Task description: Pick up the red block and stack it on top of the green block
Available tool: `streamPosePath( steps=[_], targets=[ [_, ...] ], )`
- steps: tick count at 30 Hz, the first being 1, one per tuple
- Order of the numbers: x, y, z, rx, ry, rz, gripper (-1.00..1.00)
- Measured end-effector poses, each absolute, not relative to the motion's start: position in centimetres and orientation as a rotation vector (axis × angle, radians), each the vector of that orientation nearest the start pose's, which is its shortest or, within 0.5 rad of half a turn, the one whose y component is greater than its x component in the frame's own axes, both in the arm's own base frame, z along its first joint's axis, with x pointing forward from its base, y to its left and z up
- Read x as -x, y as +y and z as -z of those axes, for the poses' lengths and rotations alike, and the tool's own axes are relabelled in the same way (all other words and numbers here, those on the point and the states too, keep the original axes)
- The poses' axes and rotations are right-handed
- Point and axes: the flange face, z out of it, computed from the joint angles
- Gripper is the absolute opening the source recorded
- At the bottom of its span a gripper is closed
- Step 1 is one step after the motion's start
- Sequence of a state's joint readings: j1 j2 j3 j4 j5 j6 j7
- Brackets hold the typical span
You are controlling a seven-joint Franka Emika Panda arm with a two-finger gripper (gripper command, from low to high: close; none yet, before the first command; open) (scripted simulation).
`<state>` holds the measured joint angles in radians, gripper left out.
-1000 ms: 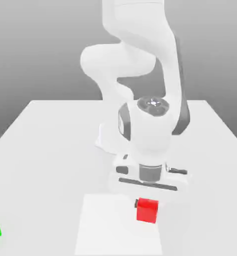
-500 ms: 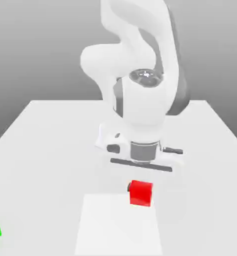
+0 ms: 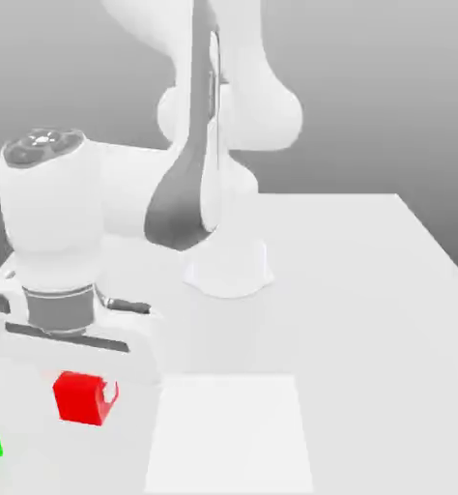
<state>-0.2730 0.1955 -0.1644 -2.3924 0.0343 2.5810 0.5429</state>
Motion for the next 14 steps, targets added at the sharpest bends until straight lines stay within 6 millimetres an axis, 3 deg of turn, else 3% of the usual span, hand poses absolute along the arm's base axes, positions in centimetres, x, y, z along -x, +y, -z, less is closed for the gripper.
streamPosePath(
  steps=[6,10,11,14],
  targets=[
    [-43.4,-31.3,-24.5,2.772,1.480,-0.002,-1.00],
    [-43.1,-32.8,-19.7,2.775,1.471,0.000,-1.00],
    [-43.0,-32.8,-18.7,2.775,1.471,-0.001,1.00],
    [-43.0,-32.8,-18.7,2.775,1.471,-0.001,1.00]
  ],
)
